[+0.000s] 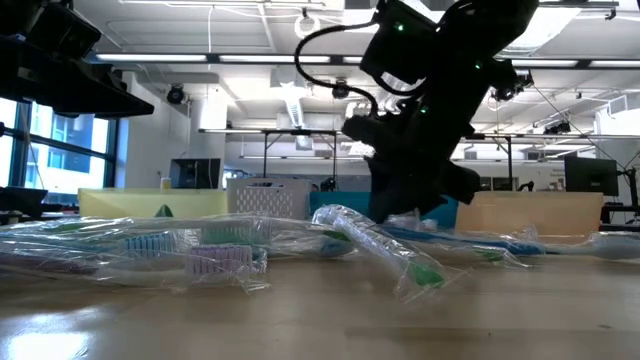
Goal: Pick & Place Toothbrushes
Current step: Put the violet toothbrush into the orange bin
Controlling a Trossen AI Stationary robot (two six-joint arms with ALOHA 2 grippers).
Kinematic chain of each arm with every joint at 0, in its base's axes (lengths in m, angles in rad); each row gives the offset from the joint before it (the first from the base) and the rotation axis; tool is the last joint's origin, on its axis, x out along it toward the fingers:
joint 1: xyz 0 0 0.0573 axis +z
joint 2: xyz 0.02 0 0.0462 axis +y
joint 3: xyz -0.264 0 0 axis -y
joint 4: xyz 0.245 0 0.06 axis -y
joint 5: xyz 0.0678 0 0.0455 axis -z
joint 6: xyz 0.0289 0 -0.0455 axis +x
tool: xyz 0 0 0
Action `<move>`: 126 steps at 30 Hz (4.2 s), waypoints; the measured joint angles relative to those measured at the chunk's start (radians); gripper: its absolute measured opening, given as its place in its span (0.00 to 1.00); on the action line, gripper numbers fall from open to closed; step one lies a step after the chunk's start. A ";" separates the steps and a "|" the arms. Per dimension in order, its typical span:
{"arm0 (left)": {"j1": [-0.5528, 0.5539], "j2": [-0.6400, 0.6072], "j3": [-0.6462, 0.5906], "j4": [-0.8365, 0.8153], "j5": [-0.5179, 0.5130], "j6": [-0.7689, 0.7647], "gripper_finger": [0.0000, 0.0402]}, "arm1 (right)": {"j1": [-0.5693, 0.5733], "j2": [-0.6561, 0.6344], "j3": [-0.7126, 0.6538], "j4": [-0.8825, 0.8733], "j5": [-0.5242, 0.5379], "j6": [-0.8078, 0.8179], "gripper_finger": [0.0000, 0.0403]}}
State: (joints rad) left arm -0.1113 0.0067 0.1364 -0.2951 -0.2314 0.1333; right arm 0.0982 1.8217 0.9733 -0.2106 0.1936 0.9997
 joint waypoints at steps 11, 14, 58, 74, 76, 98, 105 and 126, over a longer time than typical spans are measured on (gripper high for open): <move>0.000 0.000 0.000 0.000 0.000 0.000 0.34 | -0.002 0.000 0.000 -0.019 0.010 0.001 0.13; 0.000 0.000 0.000 0.000 0.000 0.000 0.34 | -0.002 -0.003 0.000 -0.011 0.015 -0.001 0.05; 0.000 0.000 0.000 -0.030 0.000 -0.001 0.34 | -0.242 -0.584 0.001 -0.407 0.246 -0.325 0.02; 0.000 0.000 0.000 -0.030 0.001 -0.001 0.34 | -0.441 -0.611 0.000 -0.587 0.218 -0.377 0.02; 0.000 0.000 0.000 -0.030 0.001 -0.001 0.34 | -0.461 -0.611 -0.004 -0.598 0.219 -0.377 0.02; 0.000 0.000 0.002 -0.065 -0.046 0.001 0.34 | -0.727 -0.610 -0.196 -0.530 0.112 -0.365 0.02; 0.000 0.000 0.002 -0.066 -0.068 0.050 0.34 | -0.793 -0.610 -0.244 -0.533 0.060 -0.356 0.02; 0.000 0.000 0.001 -0.066 -0.071 0.098 0.34 | -0.885 -0.610 -0.315 -0.507 0.079 -0.260 0.06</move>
State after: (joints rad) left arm -0.1112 0.0063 0.1375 -0.3607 -0.3019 0.2314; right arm -0.7864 1.2118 0.6579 -0.7176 0.2729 0.7392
